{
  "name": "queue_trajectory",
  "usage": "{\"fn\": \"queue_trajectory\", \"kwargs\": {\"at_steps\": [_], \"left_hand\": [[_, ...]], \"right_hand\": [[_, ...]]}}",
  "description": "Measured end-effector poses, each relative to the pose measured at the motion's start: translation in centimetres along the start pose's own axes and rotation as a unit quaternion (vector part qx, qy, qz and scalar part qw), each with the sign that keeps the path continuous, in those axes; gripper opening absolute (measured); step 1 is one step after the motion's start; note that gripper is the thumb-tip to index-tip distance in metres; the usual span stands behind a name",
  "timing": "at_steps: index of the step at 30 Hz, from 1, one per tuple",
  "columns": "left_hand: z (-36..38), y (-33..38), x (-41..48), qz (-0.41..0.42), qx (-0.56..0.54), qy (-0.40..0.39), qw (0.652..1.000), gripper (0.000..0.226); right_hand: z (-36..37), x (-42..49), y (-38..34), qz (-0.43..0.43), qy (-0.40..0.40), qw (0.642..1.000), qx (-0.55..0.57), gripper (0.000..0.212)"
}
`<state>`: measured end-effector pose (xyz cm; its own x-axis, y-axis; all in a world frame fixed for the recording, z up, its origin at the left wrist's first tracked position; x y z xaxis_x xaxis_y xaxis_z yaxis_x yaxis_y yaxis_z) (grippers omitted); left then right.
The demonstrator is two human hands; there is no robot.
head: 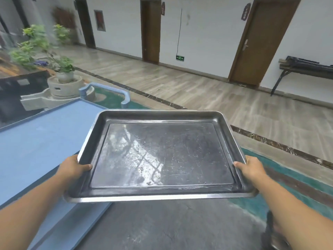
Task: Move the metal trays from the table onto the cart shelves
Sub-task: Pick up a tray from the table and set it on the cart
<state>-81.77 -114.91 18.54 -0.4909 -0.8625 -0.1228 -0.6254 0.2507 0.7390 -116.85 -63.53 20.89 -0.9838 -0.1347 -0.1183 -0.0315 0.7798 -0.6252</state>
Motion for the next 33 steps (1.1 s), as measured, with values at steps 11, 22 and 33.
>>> {"fn": "queue_trajectory", "kwargs": {"at_steps": [11, 22, 33], "left_hand": [[-7.3, -5.9, 7.2, -0.122, -0.004, 0.127, 0.984, 0.021], [-12.2, -10.5, 6.3, -0.260, -0.012, 0.293, 0.920, 0.026], [-15.3, -16.8, 5.4, -0.350, -0.047, 0.349, 0.868, 0.027]], "right_hand": [[13.8, 14.0, -18.6, -0.120, -0.109, 0.987, -0.019, 0.009], [29.8, 22.0, -40.4, -0.295, -0.241, 0.923, -0.053, 0.018], [44.5, 19.3, -53.4, -0.407, -0.305, 0.856, -0.090, 0.012]]}}
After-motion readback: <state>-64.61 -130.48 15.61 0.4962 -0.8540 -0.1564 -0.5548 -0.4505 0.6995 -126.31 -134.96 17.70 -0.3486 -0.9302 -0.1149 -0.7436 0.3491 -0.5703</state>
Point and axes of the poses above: each hand's wrist, its own x-axis towards the middle knuckle, its own z-axis out of the palm, y = z × x, the point moved 4 cm from there along x, towards the middle knuckle, and after that the axes turned 4 degrees about -x, right-handed, at the moved point
